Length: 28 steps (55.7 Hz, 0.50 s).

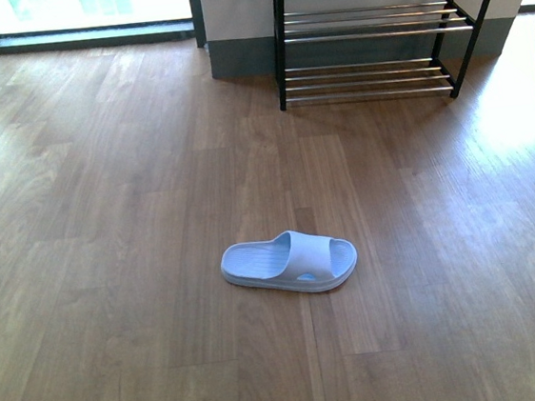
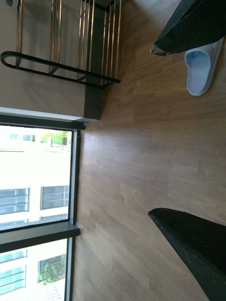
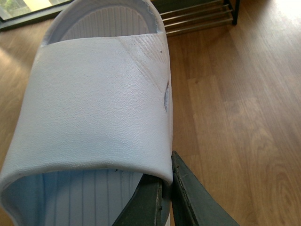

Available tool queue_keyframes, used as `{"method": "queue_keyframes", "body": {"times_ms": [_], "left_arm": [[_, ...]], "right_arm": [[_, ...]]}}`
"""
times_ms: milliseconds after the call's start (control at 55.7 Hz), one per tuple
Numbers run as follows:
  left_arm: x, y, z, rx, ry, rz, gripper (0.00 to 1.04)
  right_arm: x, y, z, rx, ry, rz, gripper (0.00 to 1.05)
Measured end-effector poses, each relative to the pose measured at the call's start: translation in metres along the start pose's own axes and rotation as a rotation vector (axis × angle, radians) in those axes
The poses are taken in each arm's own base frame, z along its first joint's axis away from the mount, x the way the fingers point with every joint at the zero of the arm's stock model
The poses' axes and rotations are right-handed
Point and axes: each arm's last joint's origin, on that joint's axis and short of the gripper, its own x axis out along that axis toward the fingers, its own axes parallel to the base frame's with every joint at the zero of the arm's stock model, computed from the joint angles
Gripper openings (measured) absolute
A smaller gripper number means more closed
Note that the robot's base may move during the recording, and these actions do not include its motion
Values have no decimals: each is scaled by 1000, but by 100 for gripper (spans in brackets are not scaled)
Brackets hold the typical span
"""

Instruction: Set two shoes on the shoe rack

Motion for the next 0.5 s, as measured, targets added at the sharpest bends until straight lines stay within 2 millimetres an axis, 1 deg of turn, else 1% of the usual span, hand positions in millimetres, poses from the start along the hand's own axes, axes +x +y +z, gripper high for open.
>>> {"method": "queue_keyframes", "body": {"times_ms": [503], "left_arm": [[0, 0, 0, 0, 0, -3, 95]], "right_arm": [[0, -1, 0, 2, -1, -5, 1]]}}
